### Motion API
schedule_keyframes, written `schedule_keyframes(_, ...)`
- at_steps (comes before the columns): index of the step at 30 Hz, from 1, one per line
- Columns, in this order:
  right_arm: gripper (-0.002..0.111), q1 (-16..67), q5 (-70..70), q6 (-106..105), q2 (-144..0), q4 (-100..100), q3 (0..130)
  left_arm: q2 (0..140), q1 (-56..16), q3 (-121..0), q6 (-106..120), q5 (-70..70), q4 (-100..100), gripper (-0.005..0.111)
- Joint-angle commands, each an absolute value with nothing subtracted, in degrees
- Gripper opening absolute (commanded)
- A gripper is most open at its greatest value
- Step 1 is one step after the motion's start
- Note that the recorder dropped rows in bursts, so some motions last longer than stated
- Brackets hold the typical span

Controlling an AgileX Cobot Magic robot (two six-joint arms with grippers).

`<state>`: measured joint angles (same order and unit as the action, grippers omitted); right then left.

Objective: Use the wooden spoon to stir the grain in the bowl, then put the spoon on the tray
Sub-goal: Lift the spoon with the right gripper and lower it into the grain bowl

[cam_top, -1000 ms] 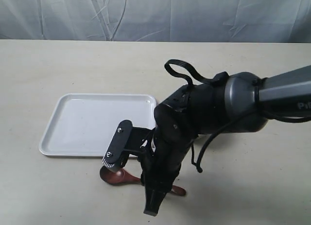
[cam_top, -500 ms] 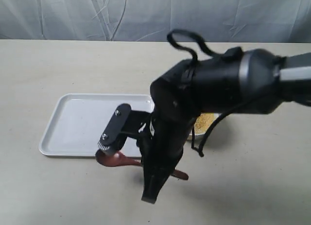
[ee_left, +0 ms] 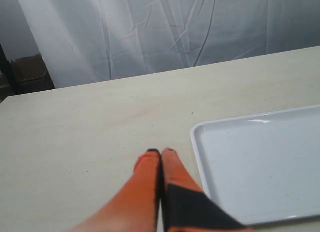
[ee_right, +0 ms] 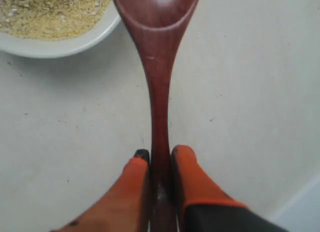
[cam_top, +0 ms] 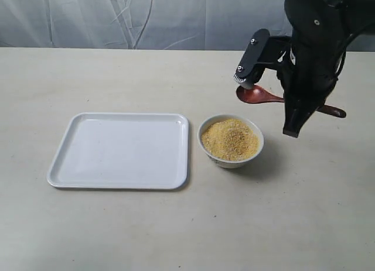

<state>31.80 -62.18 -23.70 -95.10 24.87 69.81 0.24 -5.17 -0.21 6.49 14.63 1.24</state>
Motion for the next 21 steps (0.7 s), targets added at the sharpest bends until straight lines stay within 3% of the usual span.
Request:
schedule_keyframes(1,0.000,32.02,-62.95,-30.52,-96.26,25.55,70.00,0.00,-5.20,0.00,6.45,14.12,1.10,0.000)
schedule_keyframes(21,0.000,36.07,-58.66,-29.49,-106.23,24.57,70.00,0.00,-5.20,0.00,6.45,14.12,1.10,0.000)
